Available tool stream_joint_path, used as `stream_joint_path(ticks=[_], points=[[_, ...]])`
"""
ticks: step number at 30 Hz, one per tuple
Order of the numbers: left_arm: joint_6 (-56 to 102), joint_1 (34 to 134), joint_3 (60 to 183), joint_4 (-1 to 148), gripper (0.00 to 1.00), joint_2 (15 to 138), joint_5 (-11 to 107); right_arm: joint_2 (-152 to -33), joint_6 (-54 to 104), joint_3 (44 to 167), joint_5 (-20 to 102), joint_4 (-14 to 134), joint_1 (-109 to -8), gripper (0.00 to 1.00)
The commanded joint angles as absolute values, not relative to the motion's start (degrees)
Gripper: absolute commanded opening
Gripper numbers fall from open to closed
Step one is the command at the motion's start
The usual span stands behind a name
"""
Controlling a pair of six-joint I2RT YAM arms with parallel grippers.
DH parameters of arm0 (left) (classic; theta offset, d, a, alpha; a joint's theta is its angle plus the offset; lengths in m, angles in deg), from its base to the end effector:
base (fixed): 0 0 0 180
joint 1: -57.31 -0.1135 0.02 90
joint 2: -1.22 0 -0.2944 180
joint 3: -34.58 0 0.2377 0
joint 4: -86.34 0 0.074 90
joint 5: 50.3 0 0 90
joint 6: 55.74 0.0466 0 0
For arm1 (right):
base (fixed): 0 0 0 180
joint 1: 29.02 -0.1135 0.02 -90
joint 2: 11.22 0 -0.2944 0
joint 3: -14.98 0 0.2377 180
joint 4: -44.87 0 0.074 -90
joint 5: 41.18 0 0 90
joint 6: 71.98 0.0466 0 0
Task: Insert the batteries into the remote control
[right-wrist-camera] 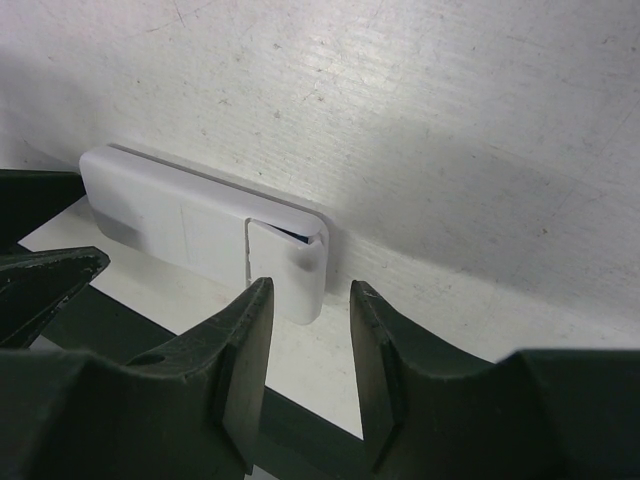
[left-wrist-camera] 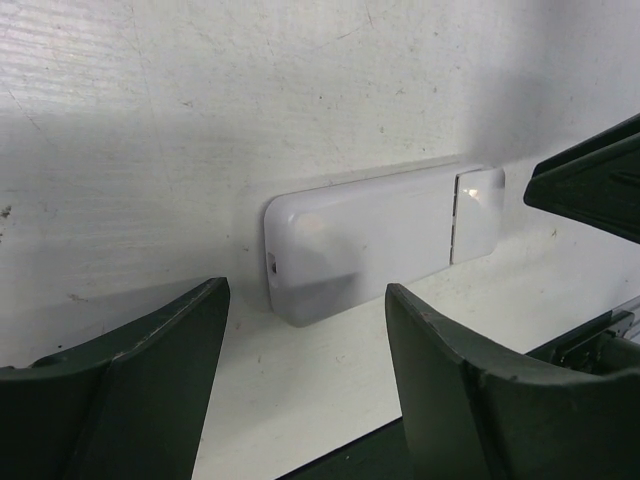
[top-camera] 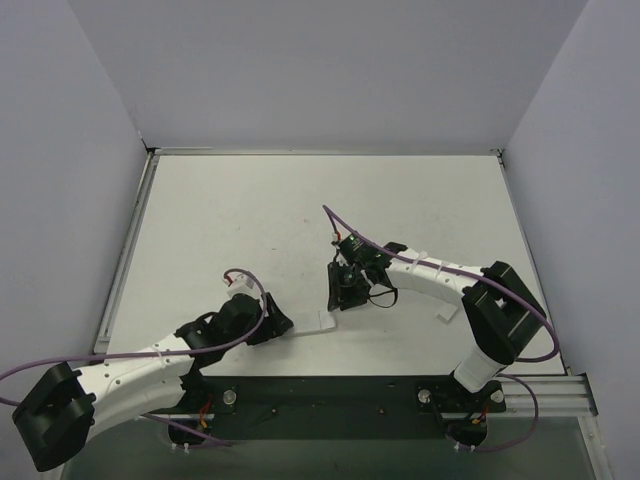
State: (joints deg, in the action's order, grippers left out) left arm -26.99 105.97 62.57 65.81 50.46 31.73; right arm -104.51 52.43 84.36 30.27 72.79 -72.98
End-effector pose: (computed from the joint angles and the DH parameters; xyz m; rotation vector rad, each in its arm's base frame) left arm 0.0966 -0.1000 0.1703 -0.3423 2.4111 -0.7945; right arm 0.2253 0.2378 0.2182 -0.3731 2.6519 0.9229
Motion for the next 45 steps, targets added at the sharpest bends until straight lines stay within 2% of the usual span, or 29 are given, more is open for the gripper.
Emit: stream_joint_path(ticks=[1, 7, 24, 33, 40, 42, 45], points=[[-24.45, 106.0, 66.16, 65.21, 0.74, 53.69, 29.33, -105.96, 52.21, 84.35, 29.4, 73.11, -73.4, 0.32], [-23.57, 106.0, 67.83, 67.15, 0.74, 58.26, 29.59, -107.19, 52.47, 84.61, 28.87, 73.02, -74.54, 0.33], [-23.57, 106.17, 67.57, 68.21, 0.73, 60.73, 31.7, -109.3, 53.62, 84.79, 30.18, 73.99, -75.51, 0.32], [-23.92, 106.26, 66.96, 68.74, 0.71, 61.08, 32.49, -109.48, 53.44, 84.53, 31.33, 75.66, -75.33, 0.21], [-24.71, 106.26, 66.17, 70.49, 0.69, 61.69, 33.9, -109.92, 53.35, 85.23, 30.1, 76.01, -75.42, 0.19], [-24.8, 106.53, 66.16, 70.93, 0.64, 62.13, 34.25, -110.53, 53.44, 85.58, 29.22, 76.01, -75.42, 0.18], [-24.89, 106.79, 66.34, 70.93, 0.63, 62.92, 34.69, -111.32, 53.53, 86.19, 28.43, 76.01, -75.6, 0.18]])
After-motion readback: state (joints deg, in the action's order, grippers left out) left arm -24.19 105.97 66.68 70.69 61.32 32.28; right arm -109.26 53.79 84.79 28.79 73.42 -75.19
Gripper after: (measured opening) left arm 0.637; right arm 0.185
